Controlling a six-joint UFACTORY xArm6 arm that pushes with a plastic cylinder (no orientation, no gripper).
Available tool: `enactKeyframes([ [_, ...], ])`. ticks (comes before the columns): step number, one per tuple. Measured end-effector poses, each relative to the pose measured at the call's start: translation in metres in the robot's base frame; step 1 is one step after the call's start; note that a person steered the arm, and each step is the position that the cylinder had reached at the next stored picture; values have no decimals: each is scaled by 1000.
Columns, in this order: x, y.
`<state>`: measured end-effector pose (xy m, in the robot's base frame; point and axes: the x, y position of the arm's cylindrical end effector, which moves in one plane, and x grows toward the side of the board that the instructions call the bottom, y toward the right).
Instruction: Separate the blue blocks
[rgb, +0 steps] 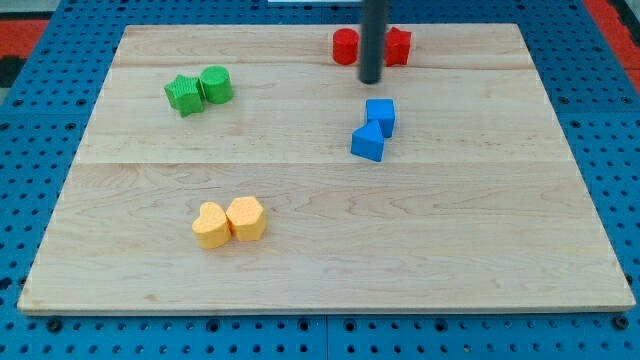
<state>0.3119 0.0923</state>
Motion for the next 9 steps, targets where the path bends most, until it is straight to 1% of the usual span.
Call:
enactKeyframes([
  [1, 54, 41],
  [2, 99, 9],
  [4, 60, -77],
  [5, 60, -58],
  [6, 60, -24],
  [8, 21, -32],
  [9, 6, -8],
])
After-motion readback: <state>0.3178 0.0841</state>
